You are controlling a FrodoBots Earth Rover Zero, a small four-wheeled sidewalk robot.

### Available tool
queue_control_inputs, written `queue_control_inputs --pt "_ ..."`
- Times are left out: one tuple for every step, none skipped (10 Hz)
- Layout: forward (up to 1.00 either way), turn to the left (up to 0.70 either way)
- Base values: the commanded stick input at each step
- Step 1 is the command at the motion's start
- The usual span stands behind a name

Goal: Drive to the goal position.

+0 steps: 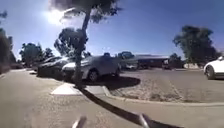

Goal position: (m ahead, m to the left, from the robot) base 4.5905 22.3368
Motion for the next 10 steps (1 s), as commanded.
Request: queue_control_inputs --pt "0.0 -0.85" --pt "0.0 -0.85" --pt "0.0 -0.85" --pt "0.0 -0.85" --pt "0.0 -0.85" --pt "0.0 -0.85" --pt "0.0 -0.85" --pt "0.0 -0.85" --pt "0.0 -0.85" --pt "0.0 -0.85"
